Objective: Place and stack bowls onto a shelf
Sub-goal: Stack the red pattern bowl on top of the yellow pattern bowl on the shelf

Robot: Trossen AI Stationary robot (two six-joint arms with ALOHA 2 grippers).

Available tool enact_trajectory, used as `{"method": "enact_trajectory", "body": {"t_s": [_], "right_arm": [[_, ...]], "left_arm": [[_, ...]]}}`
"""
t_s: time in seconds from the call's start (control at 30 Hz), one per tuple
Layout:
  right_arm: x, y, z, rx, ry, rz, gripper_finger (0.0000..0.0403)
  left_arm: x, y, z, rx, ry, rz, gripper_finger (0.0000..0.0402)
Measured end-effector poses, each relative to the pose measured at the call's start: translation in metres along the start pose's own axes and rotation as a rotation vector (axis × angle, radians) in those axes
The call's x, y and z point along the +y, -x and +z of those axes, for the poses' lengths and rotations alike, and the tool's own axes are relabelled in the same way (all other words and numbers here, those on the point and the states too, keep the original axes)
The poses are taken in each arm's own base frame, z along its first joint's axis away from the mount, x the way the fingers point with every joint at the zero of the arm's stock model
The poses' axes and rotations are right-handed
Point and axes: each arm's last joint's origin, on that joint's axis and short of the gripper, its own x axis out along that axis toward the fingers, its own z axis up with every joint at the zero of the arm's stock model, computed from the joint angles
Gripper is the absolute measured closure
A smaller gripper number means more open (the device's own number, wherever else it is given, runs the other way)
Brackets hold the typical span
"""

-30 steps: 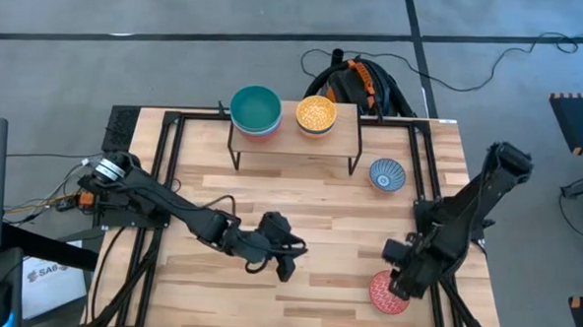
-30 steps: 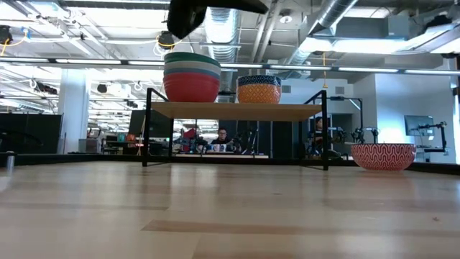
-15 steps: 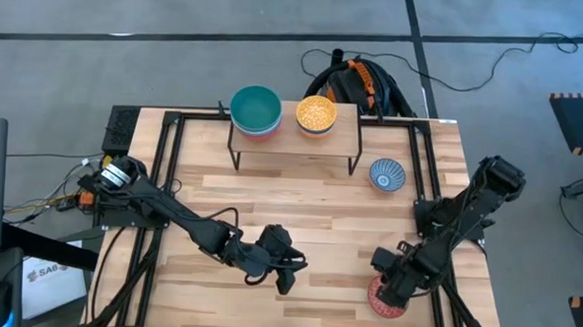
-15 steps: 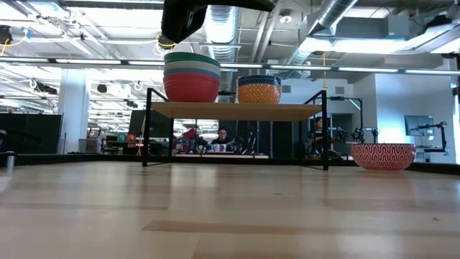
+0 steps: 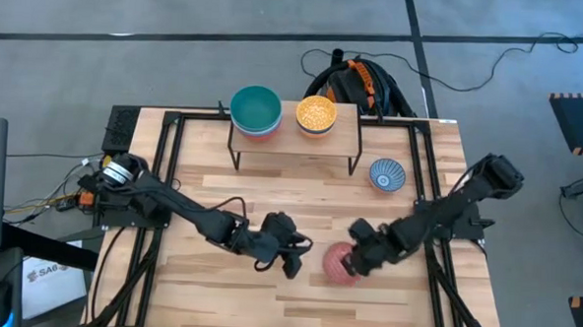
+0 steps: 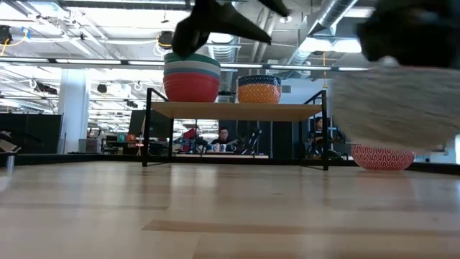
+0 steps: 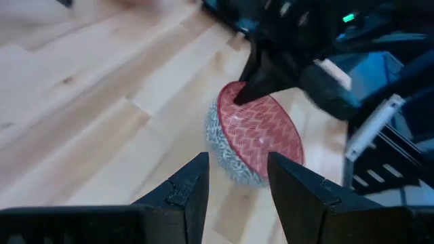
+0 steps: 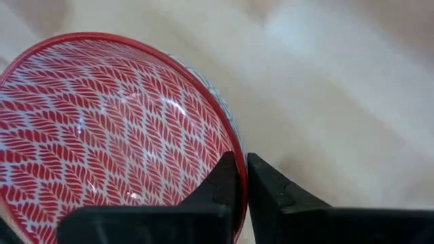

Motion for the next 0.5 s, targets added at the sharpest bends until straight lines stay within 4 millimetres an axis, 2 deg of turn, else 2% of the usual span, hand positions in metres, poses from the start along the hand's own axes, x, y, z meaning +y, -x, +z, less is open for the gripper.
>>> {"method": "enact_trajectory", "body": {"t_s": [0.17, 0.5], "right_arm": [[0.012, 0.012, 0.029, -0.087, -0.030, 0.004, 0.0359], [0.021, 0.036, 0.059, -0.136, -0.039, -0.020, 0.0357]], "left_arm": [[0.011, -0.008, 0.012, 0.015, 0.017, 0.002, 0.0268], [0.030, -0.018, 0.027, 0.034, 0.043, 0.033, 0.0275]]}}
